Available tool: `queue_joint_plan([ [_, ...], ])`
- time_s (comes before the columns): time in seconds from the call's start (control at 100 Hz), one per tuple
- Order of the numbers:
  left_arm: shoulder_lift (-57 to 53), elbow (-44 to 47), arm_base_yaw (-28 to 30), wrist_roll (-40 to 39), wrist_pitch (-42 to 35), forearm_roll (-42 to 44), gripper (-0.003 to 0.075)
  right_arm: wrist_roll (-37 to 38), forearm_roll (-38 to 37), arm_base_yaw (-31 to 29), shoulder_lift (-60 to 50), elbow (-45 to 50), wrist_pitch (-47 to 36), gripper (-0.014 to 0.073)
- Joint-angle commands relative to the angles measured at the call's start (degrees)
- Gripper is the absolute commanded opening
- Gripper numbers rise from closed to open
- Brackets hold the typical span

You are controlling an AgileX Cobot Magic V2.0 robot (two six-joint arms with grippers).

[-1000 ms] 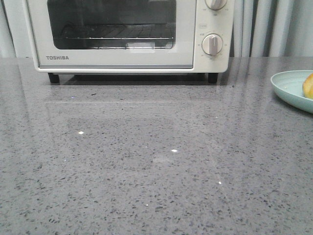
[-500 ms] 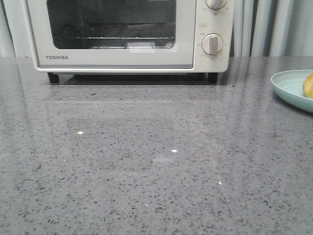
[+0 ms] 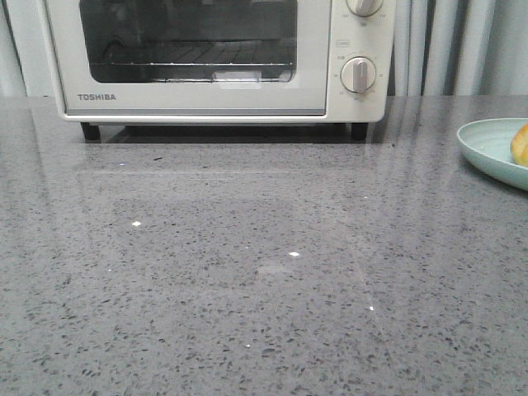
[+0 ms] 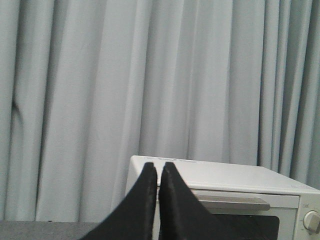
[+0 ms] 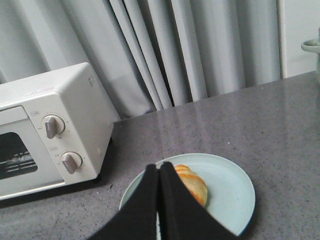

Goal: Put bread in oven
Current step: 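Hook the oven door handle with the left gripper and pull it down open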

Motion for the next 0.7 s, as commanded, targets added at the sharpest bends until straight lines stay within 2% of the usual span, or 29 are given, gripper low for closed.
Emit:
queue_joint_plan([
  [0.0,6.11,-5.63,-2.34,-0.5,-2.72,0.84,-0.0022,-1.28,0.19,-0.32,4.69,-5.01,-0.92,-0.0067],
  [0.32,25.37,-16.08,-6.01,-0.5,-5.4,0.94,-0.0021,-1.28,1.37,-0.32,16.54,-14.8,9.71,-0.0067],
  [0.55,38.23,-22.72,-8.02,-0.5,-7.3,0.94,-0.0021,-4.54,1.37,-0.32,22.33,-20.31,17.52,-0.0067],
  [0.69,45.14,-26.22,-10.45,-0.5,-7.77,0.94,-0.0021,-4.67,1.37,-0.32,23.68,-21.64,18.56,-0.0067],
])
